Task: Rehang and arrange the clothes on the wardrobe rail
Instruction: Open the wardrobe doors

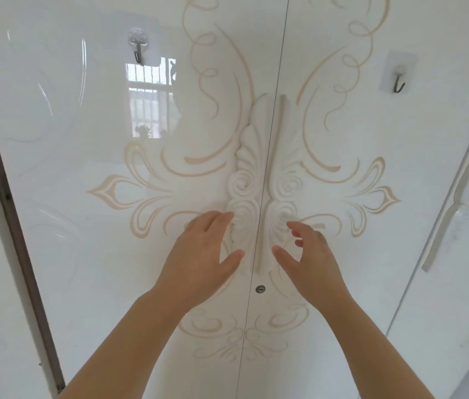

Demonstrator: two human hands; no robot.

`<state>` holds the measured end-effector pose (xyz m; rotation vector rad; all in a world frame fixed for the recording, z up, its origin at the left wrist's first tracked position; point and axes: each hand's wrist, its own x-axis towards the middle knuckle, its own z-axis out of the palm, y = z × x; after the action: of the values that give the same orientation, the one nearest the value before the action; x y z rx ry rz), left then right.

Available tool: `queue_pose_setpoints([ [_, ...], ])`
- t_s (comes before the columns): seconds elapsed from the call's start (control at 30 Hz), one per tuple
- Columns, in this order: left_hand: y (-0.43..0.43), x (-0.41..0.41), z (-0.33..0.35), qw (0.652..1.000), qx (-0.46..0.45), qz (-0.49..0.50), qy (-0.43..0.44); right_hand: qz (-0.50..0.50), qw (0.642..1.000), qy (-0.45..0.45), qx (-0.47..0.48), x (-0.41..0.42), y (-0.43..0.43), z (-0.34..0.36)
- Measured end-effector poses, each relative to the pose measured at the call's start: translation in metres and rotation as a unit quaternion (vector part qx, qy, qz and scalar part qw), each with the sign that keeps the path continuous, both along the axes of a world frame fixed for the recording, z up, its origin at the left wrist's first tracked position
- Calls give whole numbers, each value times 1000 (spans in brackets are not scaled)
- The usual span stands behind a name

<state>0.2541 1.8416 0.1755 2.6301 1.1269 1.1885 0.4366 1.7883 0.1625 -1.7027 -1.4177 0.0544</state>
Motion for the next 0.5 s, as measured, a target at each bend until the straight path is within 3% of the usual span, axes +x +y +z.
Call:
queue_pose_setpoints([
  [0.13,27,17,29,991,134,8,-18,-21,995,5,93,4,20,36],
  [0.23,53,31,43,978,206,10,14,-25,991,23,132,3,36,55],
  [0.4,99,44,43,956,278,-11,94,-84,986,55,130,-3,67,69],
  [0.5,113,46,36,946,309,-28,92,-129,981,70,130,-7,78,71],
])
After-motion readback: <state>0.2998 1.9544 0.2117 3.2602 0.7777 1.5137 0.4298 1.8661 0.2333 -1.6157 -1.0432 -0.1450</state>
